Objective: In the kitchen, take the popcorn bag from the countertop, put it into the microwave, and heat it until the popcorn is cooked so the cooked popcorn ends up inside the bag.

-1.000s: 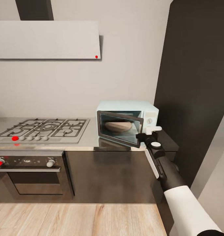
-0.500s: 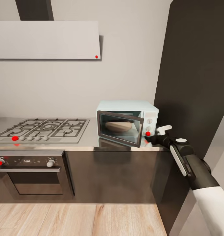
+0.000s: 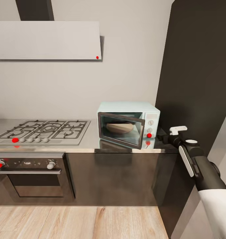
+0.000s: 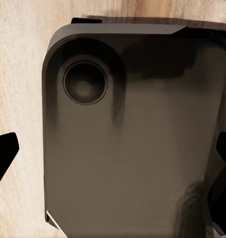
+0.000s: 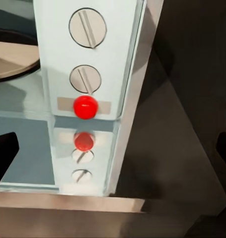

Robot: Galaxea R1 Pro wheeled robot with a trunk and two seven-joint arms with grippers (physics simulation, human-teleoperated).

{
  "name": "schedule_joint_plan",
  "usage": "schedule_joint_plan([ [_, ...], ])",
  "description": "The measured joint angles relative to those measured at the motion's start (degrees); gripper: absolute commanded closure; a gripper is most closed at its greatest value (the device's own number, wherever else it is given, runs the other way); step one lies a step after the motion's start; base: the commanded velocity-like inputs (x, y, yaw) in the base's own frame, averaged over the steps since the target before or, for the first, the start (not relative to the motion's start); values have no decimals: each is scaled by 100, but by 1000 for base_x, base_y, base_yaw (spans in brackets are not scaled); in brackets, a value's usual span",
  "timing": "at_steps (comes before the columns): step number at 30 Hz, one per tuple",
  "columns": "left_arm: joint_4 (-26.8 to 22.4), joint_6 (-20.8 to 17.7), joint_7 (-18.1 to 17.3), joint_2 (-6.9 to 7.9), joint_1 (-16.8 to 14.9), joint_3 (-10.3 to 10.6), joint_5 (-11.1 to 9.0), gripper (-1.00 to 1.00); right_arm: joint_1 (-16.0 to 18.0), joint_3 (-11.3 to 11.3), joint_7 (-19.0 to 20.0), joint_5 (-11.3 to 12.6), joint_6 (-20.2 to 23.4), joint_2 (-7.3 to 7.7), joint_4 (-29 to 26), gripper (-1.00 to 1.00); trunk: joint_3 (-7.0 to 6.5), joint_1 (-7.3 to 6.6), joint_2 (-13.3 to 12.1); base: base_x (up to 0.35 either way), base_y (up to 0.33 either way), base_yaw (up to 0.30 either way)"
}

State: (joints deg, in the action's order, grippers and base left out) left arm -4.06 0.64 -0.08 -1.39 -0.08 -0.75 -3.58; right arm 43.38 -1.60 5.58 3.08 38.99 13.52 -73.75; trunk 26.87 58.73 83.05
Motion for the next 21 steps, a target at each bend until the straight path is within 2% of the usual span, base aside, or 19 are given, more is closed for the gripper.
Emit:
schedule_joint_plan([
  [8, -5, 0, 0, 2, 0, 0, 0, -100, 0, 43, -84, -9, 22, -86, -11, -100, 0, -1, 0, 22, 0, 0],
  [21, -5, 0, 0, 0, 0, -2, 0, -100, 0, 35, -78, -14, -6, -83, -11, -100, 0, -2, 1, 185, 0, 0],
])
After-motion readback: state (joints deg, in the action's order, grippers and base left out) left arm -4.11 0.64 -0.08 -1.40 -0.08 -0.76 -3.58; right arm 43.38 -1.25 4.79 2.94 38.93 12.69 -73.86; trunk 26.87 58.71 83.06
